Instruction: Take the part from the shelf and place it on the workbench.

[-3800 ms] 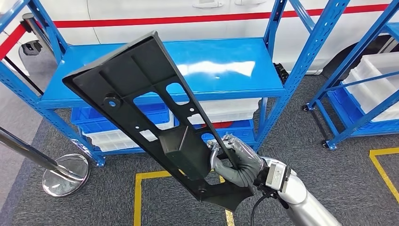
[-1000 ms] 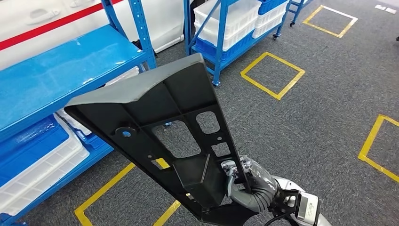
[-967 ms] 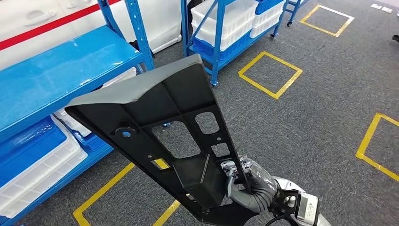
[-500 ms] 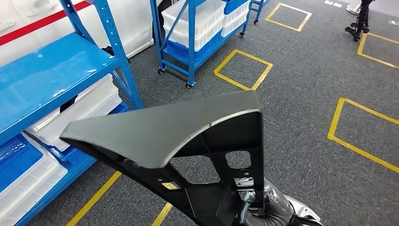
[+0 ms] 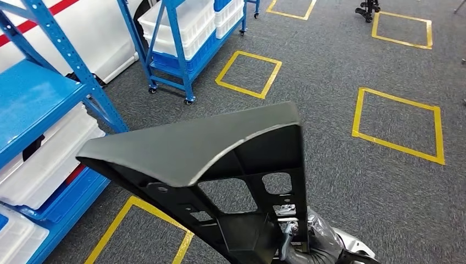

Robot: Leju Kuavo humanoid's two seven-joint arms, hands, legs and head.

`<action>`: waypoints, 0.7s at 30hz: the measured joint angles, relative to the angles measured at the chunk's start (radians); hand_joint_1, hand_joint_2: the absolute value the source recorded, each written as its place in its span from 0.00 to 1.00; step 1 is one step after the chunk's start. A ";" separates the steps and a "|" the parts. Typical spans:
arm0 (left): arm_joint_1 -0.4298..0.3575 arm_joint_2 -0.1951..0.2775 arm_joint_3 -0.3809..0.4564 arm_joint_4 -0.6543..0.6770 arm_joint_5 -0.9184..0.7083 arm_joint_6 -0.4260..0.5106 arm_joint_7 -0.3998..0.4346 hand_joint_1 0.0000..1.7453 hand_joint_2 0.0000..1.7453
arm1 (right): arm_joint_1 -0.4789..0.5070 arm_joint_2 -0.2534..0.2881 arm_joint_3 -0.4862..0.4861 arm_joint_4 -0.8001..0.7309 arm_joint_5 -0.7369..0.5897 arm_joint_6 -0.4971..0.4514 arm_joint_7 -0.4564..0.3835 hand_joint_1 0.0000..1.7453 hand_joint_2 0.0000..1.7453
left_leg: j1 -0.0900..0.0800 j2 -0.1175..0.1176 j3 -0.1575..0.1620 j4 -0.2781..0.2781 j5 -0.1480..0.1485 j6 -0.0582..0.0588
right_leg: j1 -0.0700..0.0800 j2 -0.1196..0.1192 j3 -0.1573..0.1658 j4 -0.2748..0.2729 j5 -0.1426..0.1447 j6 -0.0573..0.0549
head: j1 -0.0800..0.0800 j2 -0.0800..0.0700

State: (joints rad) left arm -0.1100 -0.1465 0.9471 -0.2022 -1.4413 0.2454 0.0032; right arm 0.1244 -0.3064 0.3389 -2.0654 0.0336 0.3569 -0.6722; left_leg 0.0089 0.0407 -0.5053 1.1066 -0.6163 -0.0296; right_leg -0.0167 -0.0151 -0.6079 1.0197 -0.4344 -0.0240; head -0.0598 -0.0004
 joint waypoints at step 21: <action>0.001 0.008 0.000 -0.001 0.001 0.012 -0.056 0.00 1.00 | -0.027 0.007 0.037 0.045 -0.051 0.017 -0.010 1.00 1.00 | 0.000 0.021 -0.006 -0.119 0.131 0.047 | -0.015 -0.002 -0.074 0.171 -0.054 0.056 | 0.000 0.000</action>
State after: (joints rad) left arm -0.1089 -0.1384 0.9472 -0.2029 -1.4406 0.2578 -0.0526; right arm 0.0976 -0.2998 0.3756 -2.0208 -0.0174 0.3735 -0.6821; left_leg 0.0092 0.0614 -0.5110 0.9880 -0.4849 0.0173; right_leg -0.0320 -0.0168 -0.6820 1.1909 -0.4885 0.0319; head -0.0595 -0.0004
